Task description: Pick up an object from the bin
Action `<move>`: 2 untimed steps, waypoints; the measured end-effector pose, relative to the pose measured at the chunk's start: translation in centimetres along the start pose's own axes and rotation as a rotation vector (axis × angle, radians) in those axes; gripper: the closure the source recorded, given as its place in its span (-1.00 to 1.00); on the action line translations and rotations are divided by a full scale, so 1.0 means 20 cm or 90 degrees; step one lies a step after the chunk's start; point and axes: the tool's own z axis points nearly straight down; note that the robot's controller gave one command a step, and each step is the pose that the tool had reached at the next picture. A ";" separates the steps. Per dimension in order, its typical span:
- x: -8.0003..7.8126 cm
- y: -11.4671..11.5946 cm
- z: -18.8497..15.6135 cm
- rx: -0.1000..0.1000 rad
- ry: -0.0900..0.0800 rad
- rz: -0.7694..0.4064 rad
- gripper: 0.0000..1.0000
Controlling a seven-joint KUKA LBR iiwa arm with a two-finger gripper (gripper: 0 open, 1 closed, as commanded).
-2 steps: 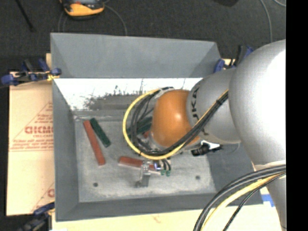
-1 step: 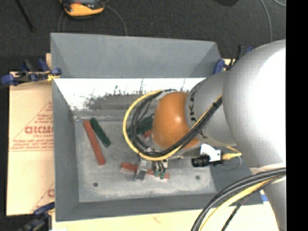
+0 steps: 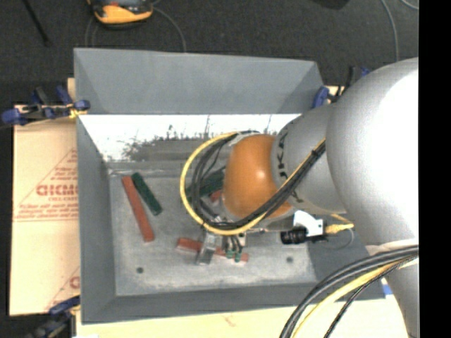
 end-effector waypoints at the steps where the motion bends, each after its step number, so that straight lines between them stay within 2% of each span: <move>1: 0.00 0.00 -0.02 0.000 0.001 0.000 1.00; 2: 0.01 -0.01 -0.11 0.002 0.005 0.000 1.00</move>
Offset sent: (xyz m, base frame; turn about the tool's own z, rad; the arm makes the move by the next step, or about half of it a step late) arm 0.0000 0.0002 0.0945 0.0000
